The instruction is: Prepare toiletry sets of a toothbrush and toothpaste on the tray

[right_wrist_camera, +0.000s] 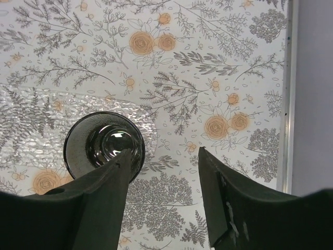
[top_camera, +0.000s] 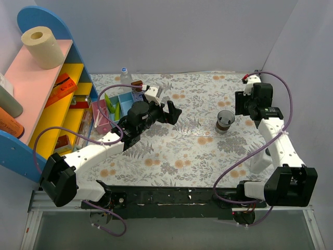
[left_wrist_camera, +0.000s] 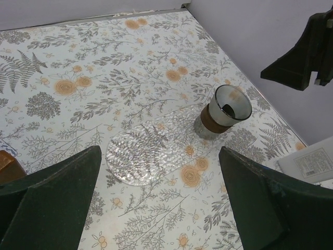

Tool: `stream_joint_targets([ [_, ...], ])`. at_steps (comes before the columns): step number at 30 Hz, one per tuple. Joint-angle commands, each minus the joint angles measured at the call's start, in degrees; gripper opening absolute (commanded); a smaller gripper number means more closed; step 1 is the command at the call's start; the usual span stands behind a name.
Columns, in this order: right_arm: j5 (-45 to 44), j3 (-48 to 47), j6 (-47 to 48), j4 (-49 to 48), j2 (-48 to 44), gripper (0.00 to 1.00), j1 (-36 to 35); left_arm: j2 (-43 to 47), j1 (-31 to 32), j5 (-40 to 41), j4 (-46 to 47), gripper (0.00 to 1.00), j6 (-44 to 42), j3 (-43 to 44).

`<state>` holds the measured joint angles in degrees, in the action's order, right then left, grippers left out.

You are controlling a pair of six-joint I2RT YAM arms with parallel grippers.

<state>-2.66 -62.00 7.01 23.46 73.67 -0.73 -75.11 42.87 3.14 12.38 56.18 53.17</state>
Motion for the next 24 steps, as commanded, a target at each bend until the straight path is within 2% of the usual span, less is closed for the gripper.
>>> stream_joint_targets([
  [1,-2.5,-1.0,-1.8,-3.2,-5.4,0.61,0.1,0.1,0.3,1.1,-1.0,0.98,0.6,1.2],
  [6,-6.0,-4.6,-1.6,-1.0,-7.1,0.59,-1.7,-0.3,0.2,3.0,-2.0,0.98,0.9,1.9],
  [9,-10.0,-6.4,-0.8,0.9,-7.0,0.59,-5.4,-0.3,0.2,3.3,-2.2,0.98,1.4,1.9],
  [16,-21.4,-10.7,1.8,4.0,-4.0,0.62,-19.6,-0.7,0.0,4.4,-3.2,0.98,1.3,2.6],
  [24,-22.4,-13.8,-0.1,3.9,-1.2,0.63,-28.1,0.5,-3.1,6.3,-3.5,0.98,1.2,2.7],
])
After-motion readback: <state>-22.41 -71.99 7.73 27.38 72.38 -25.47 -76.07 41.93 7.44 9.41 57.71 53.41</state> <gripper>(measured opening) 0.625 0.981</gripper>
